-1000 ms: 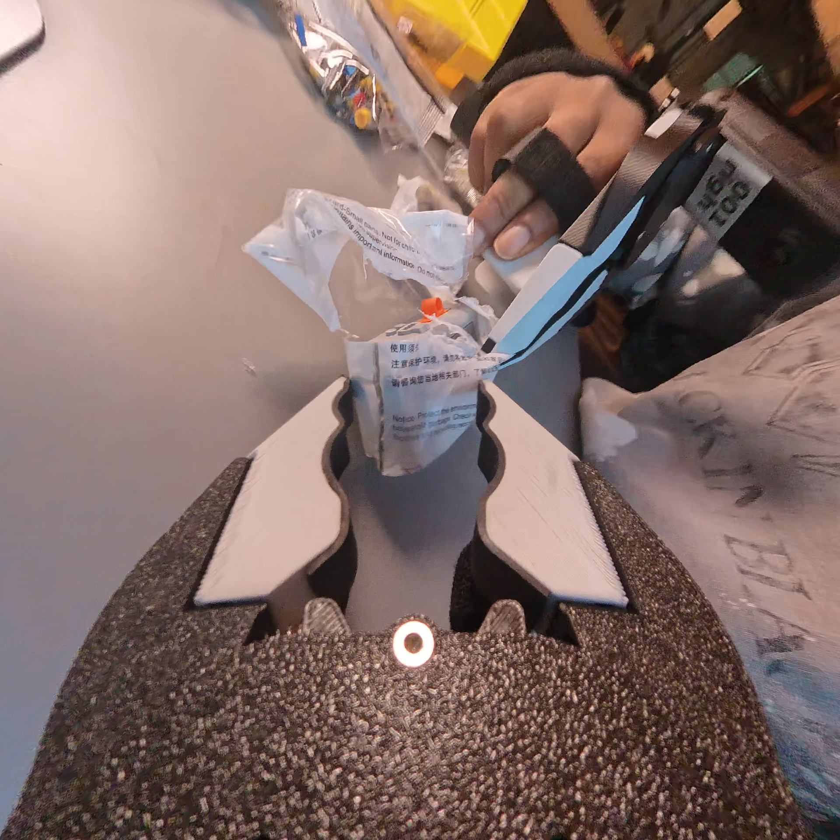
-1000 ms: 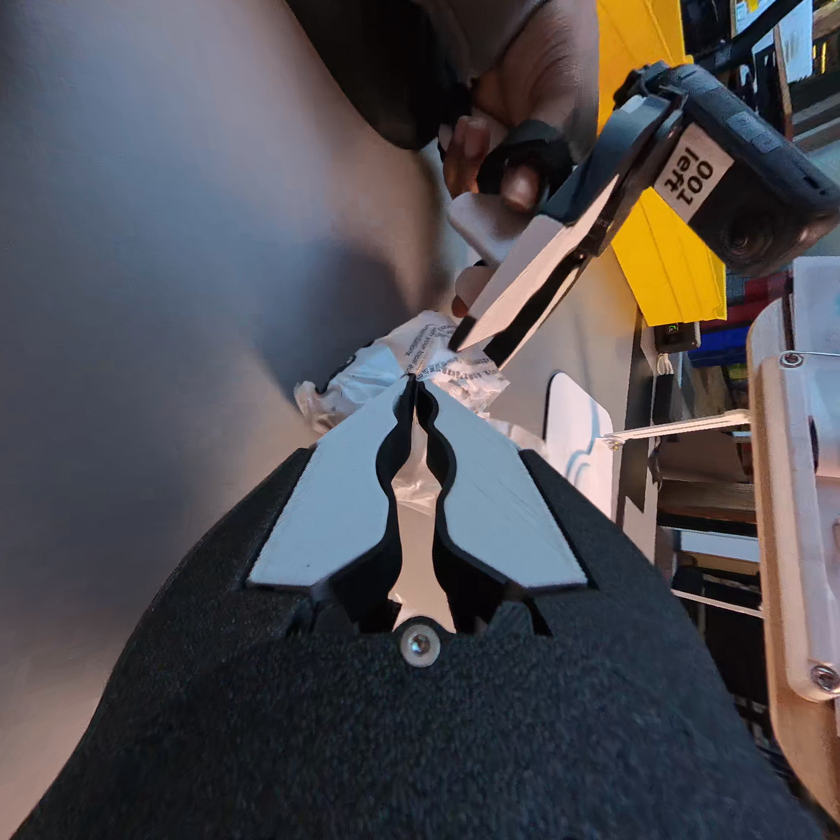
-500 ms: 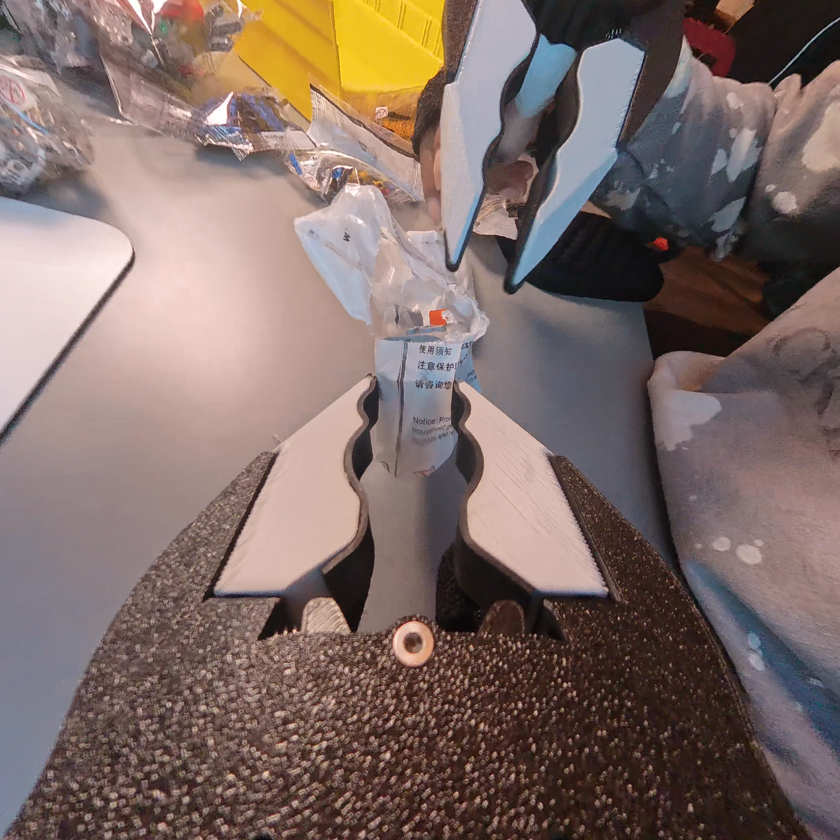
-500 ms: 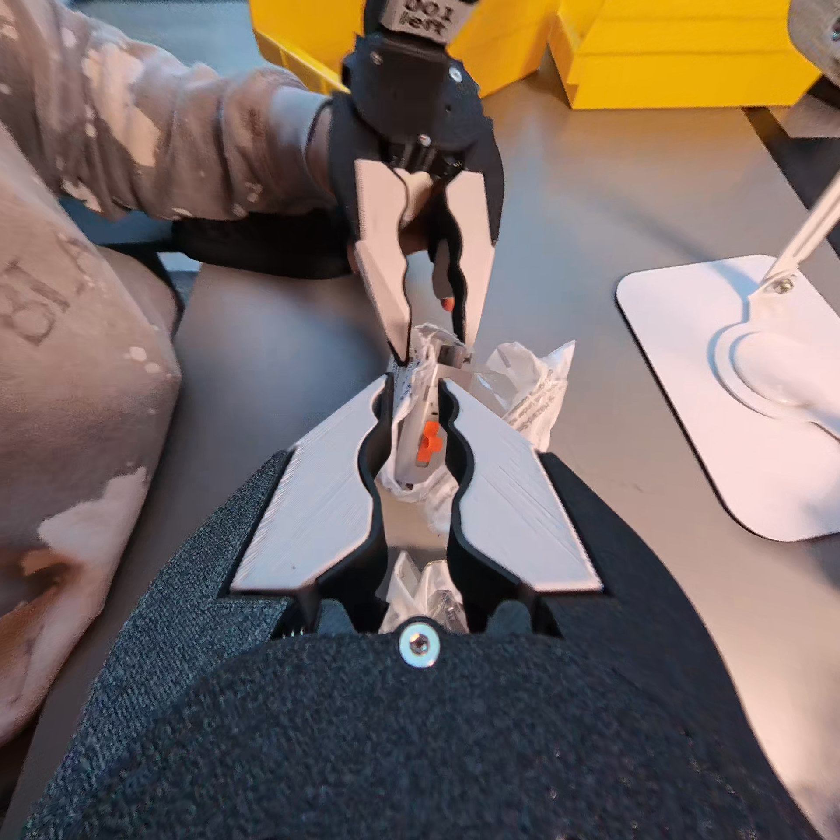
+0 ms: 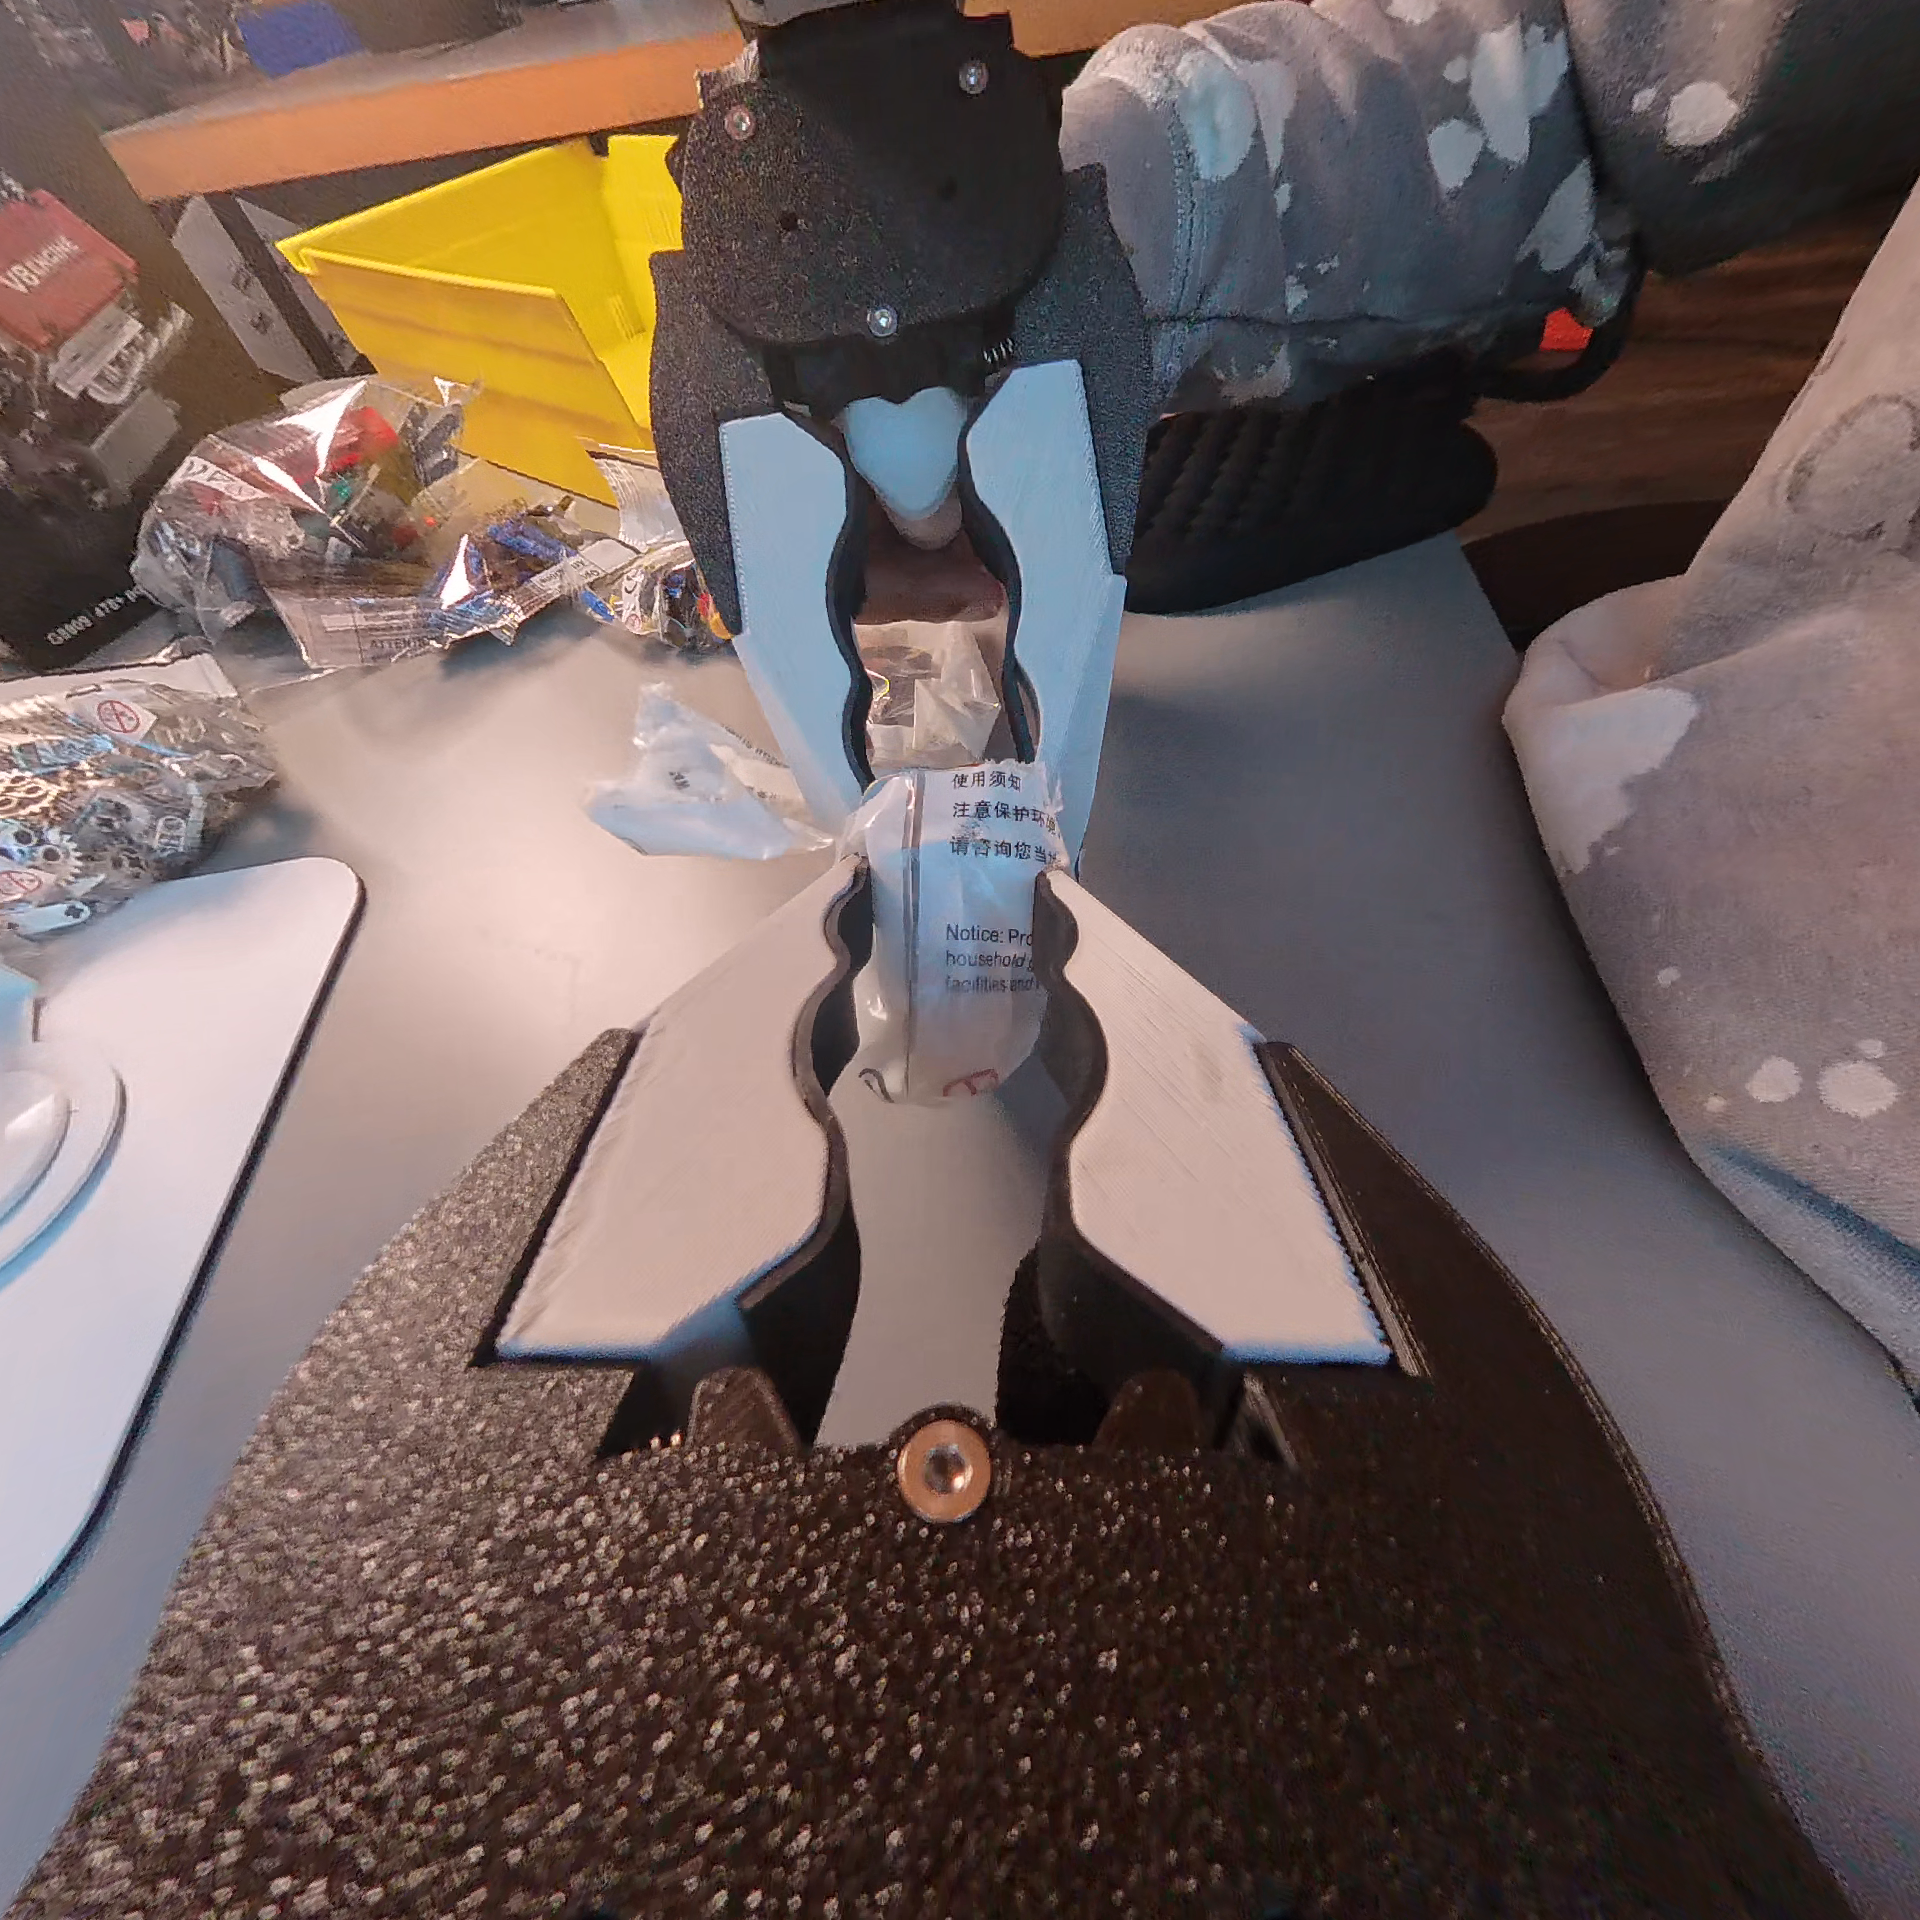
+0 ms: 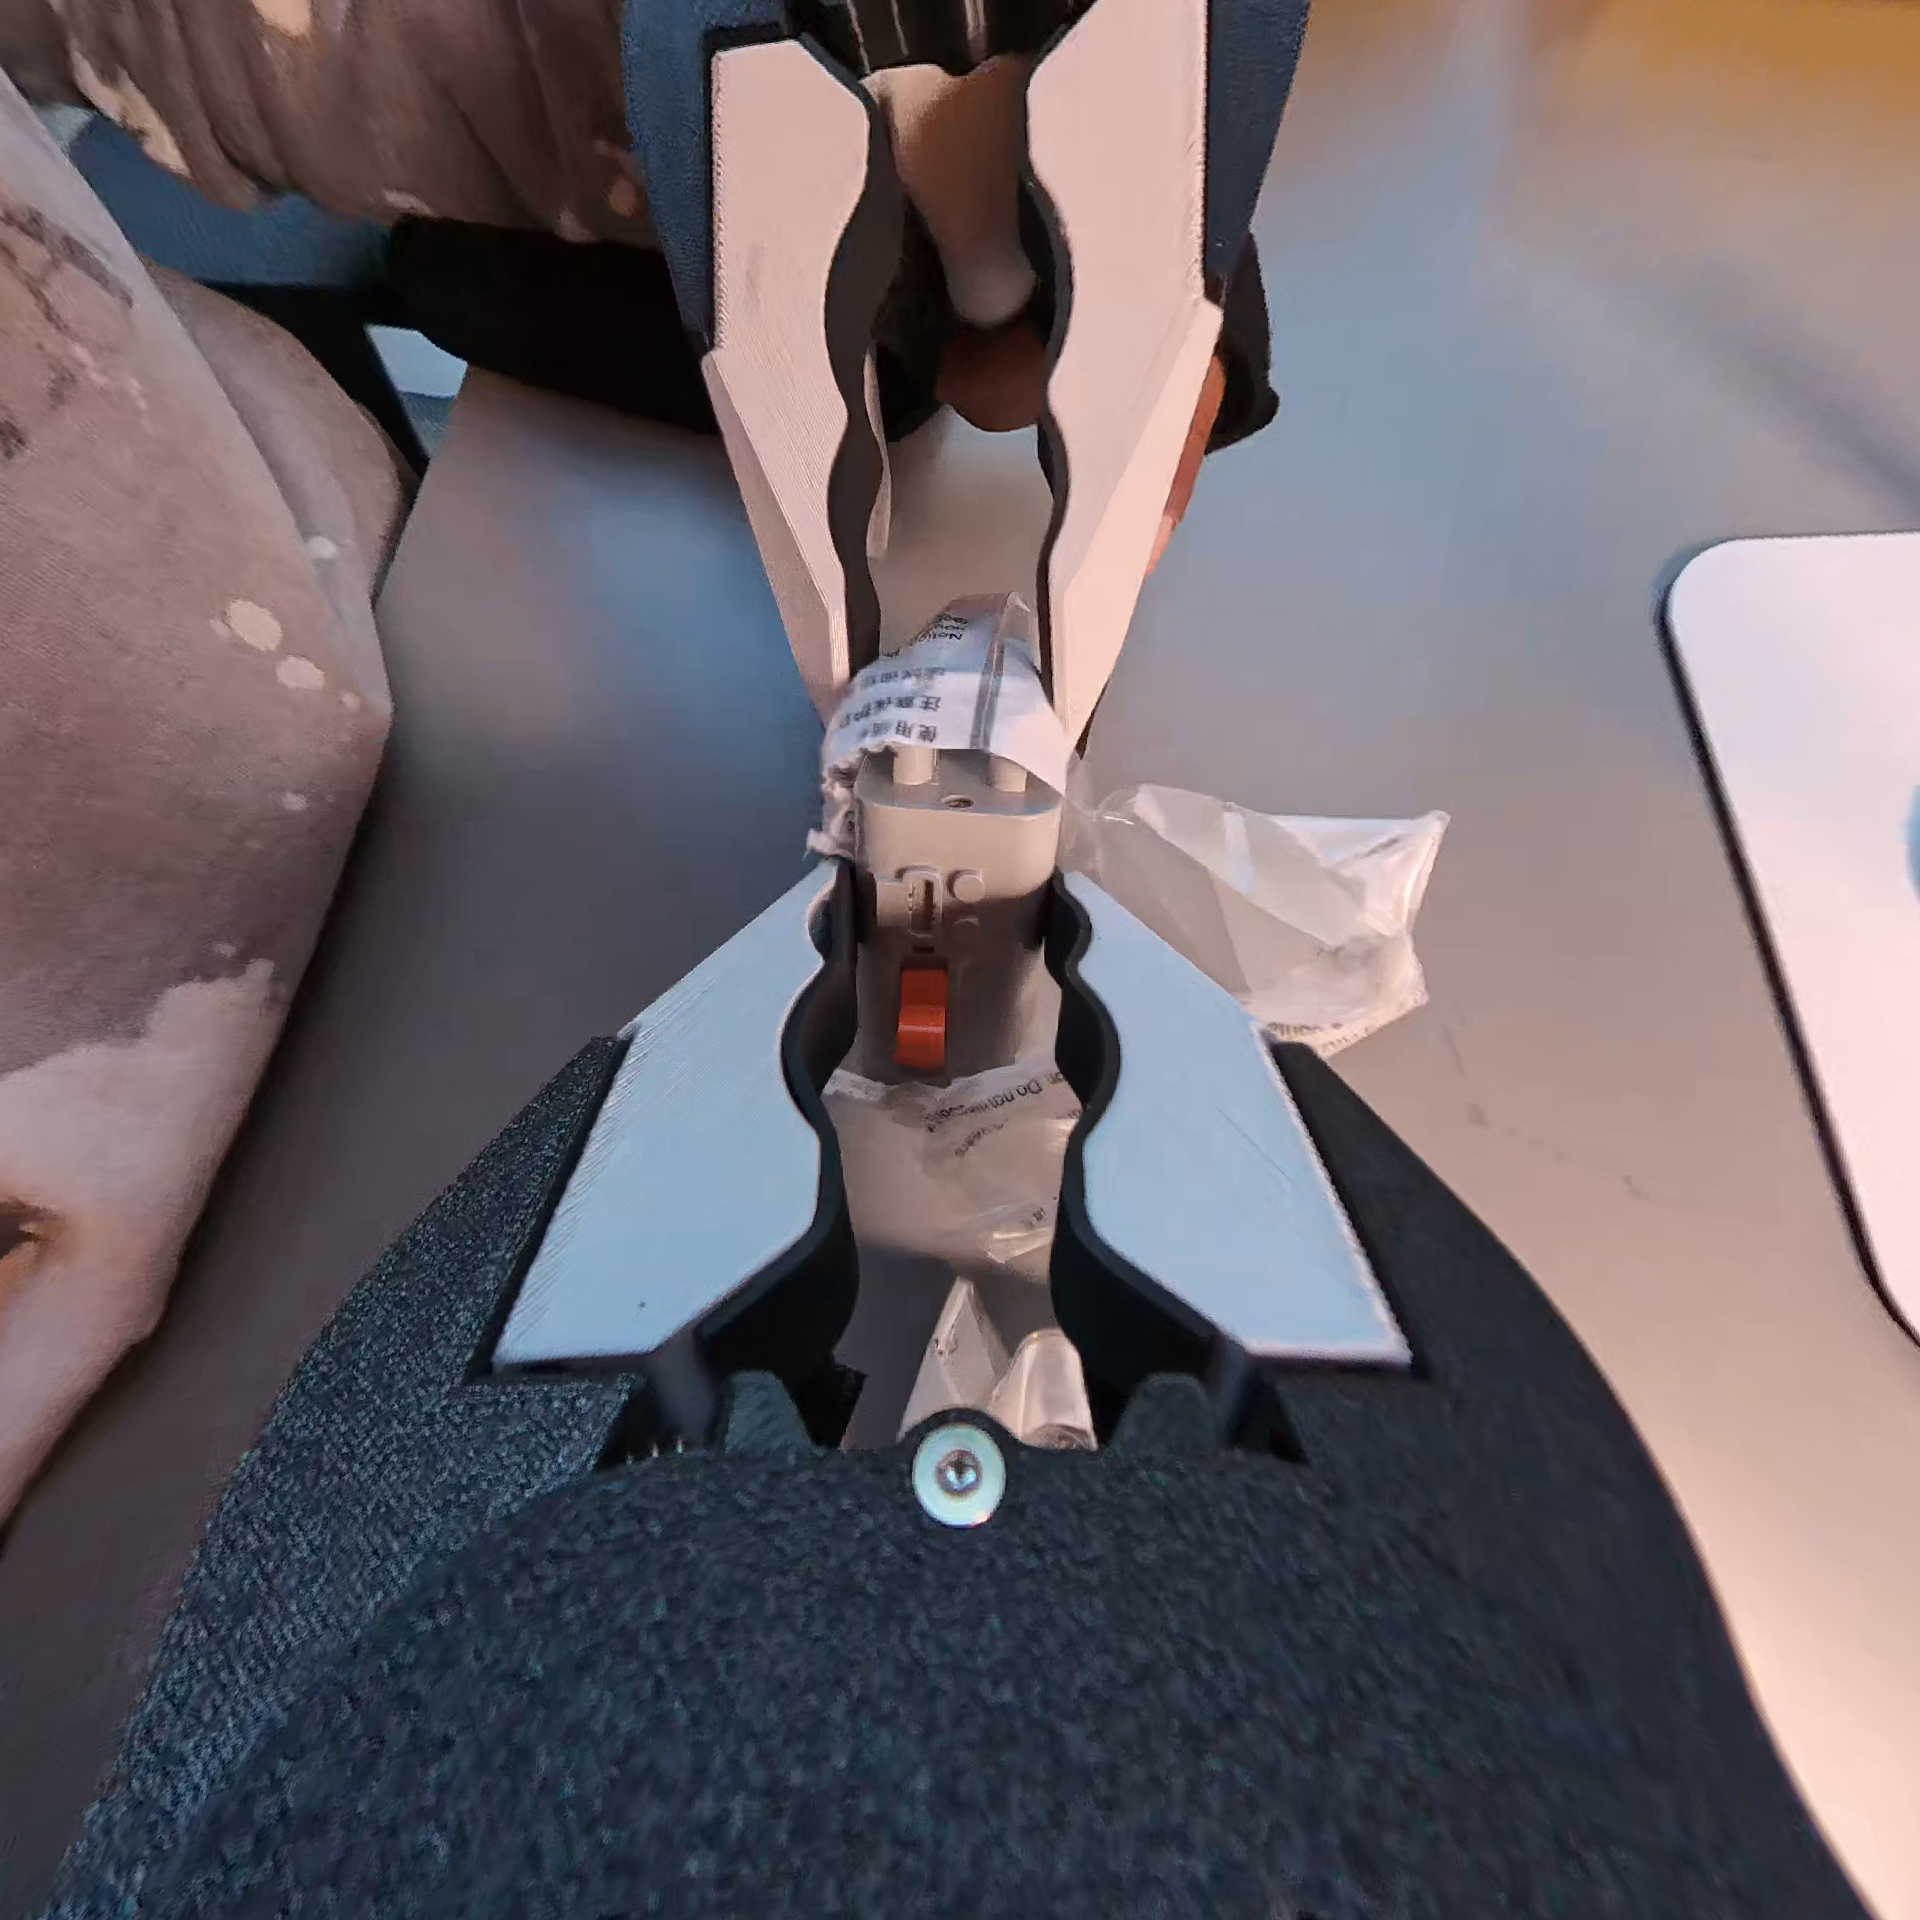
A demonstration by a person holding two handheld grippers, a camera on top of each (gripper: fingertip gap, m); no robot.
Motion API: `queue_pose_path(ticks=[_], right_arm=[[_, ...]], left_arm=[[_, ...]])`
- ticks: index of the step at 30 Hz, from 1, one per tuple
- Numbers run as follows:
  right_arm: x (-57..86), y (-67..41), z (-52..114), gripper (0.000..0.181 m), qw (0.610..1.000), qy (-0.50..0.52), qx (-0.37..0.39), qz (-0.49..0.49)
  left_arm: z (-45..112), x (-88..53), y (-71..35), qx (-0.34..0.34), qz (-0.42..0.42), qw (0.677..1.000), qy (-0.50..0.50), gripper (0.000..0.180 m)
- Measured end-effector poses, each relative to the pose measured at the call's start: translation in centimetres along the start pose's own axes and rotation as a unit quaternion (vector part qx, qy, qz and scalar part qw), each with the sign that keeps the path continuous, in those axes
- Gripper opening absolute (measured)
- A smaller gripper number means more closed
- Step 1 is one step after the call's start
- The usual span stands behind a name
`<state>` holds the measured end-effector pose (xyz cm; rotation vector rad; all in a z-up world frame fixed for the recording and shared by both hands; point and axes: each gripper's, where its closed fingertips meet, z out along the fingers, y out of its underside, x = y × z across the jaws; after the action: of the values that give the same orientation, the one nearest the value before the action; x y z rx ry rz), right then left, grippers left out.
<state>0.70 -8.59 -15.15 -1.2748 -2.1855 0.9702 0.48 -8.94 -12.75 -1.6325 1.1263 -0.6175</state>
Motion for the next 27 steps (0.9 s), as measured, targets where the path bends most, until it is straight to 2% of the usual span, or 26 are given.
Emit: queue_pose_path(ticks=[4, 6, 9, 10, 11, 13, 18, 23, 24, 26, 27], right_arm=[[0.9, 0.1, -0.4, 0.034, 0.999, 0.034, 0.009, -0.027], [1.3, 0.0, -1.1, 0.034, 0.998, 0.043, 0.035, -0.022], [1.1, -0.8, -2.0, 0.034, 0.996, 0.037, 0.079, -0.021], [1.1, -0.9, -2.3, 0.034, 0.995, 0.038, 0.088, -0.026], [1.3, -1.0, -2.8, 0.034, 0.994, 0.043, 0.1, -0.032], [1.8, -2.1, -4.3, 0.035, 0.986, 0.042, 0.162, -0.018], [3.6, -4.4, -8.1, 0.035, 0.942, 0.021, 0.328, 0.06], [5.8, -5.3, -10.7, 0.034, 0.898, 0.004, 0.412, 0.158], [6.2, -5.4, -11.0, 0.033, 0.891, -0.004, 0.417, 0.179], [7.2, -5.5, -11.3, 0.016, 0.88, -0.001, 0.423, 0.215], [7.7, -5.5, -11.3, 0.015, 0.876, 0.001, 0.425, 0.229]], left_arm=[[-0.4, -0.6, 0.4, 0.001, -0.022, 1.0, -0.004, 0.028], [-0.8, -1.3, 1.1, -0.013, -0.049, 0.999, -0.011, 0.033], [-1.0, -1.1, 0.6, 0.002, -0.081, 0.997, 0.01, 0.029], [-1.1, -1.0, 0.7, -0.002, -0.082, 0.997, 0.016, 0.028], [-1.4, -1.2, 0.9, -0.008, -0.084, 0.996, 0.018, 0.01], [-1.9, -2.2, 1.4, -0.007, -0.107, 0.994, 0.006, 0.0], [-2.0, -2.4, 2.5, -0.018, -0.2, 0.979, 0.035, 0.0], [-0.5, -1.4, 4.4, -0.084, -0.256, 0.96, 0.074, 0.0], [-0.1, -1.6, 4.3, -0.081, -0.268, 0.957, 0.073, 0.003], [0.1, -2.2, 4.0, -0.071, -0.284, 0.954, 0.07, 0.026], [-0.1, -2.8, 3.8, -0.063, -0.286, 0.955, 0.056, 0.032]])
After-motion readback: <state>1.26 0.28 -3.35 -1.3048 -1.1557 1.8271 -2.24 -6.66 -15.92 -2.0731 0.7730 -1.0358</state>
